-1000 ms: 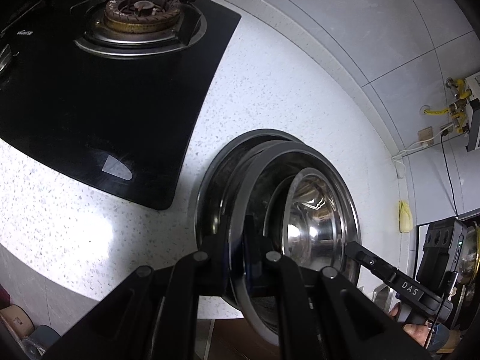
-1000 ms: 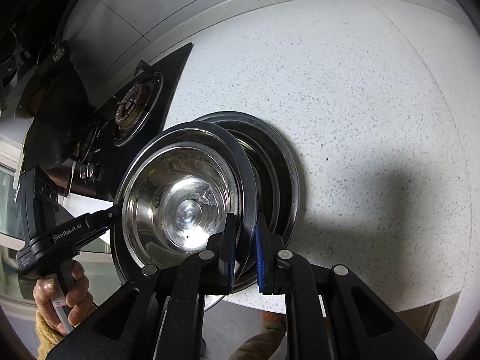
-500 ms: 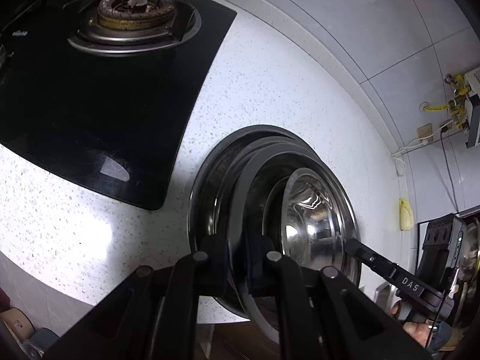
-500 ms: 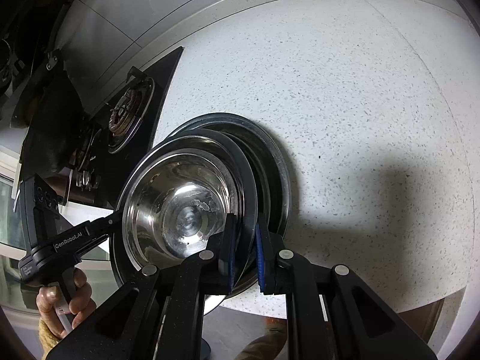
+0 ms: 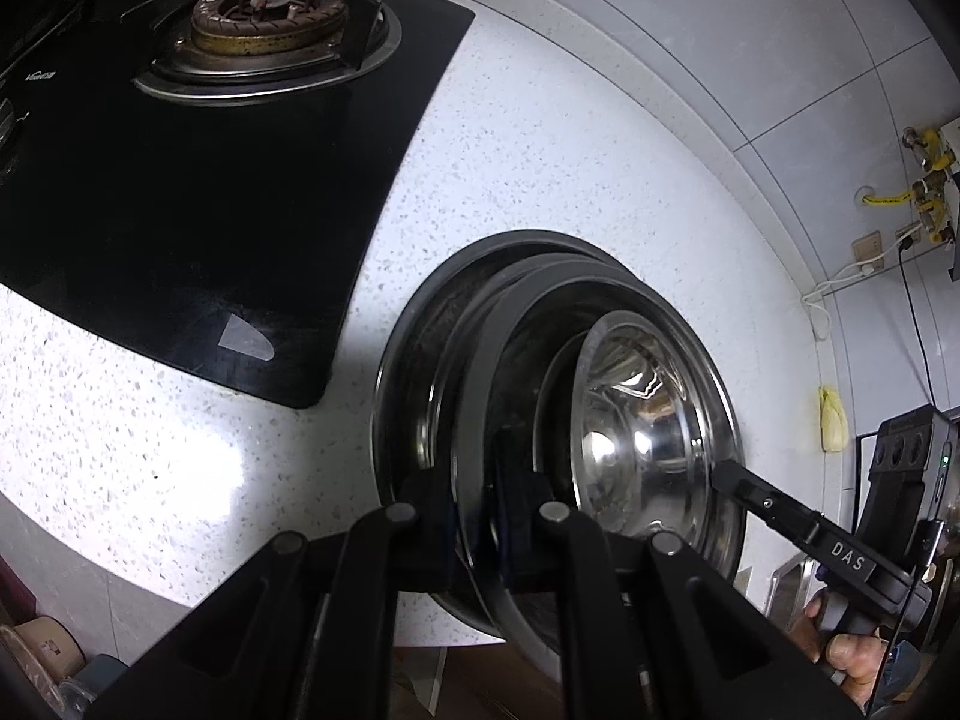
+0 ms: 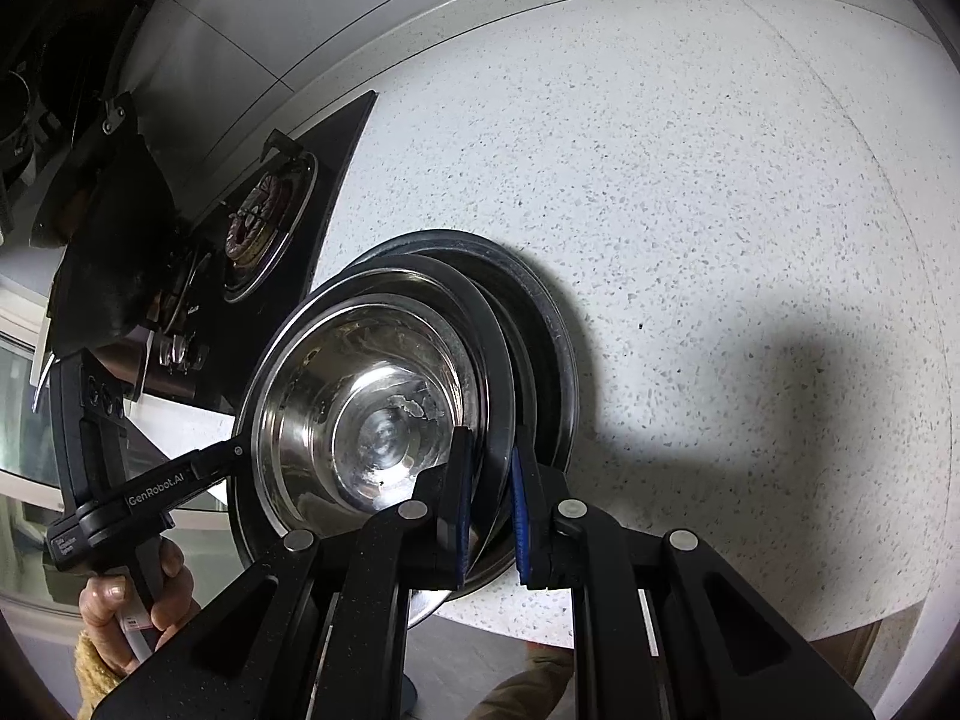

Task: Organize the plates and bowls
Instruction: 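Lower the nested bowls onto the plates and open both tools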

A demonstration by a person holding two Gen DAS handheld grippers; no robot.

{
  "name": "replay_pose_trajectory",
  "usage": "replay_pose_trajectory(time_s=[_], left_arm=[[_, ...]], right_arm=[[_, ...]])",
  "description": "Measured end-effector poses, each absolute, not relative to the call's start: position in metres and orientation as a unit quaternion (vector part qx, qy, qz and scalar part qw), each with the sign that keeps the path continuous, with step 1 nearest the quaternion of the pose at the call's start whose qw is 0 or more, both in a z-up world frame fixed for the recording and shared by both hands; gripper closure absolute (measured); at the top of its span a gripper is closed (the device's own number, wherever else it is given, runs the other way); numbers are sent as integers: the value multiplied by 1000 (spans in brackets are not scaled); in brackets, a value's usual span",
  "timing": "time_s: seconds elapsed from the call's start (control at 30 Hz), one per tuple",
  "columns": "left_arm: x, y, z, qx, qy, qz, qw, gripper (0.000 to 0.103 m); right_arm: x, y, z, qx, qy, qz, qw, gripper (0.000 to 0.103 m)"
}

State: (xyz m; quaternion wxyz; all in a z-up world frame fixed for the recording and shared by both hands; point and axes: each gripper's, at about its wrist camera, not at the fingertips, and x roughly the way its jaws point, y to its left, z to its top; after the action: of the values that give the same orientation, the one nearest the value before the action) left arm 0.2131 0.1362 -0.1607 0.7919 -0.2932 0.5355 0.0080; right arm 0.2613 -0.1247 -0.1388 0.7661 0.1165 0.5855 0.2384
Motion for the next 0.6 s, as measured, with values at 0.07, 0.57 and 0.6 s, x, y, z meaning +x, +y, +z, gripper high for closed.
replay_pose_trajectory(time_s=[0.07, 0.57, 0.6], left_arm=[[212, 137, -161, -298, 534, 7, 791, 92], [213, 130, -157, -263, 521, 23, 812, 92], [212, 129, -156, -254, 518, 29, 816, 92]], right_arm=[[261, -124, -139, 116, 586, 237, 766, 92], [264, -118, -143, 100, 581, 233, 773, 90], [264, -118, -143, 101, 580, 235, 773, 90]])
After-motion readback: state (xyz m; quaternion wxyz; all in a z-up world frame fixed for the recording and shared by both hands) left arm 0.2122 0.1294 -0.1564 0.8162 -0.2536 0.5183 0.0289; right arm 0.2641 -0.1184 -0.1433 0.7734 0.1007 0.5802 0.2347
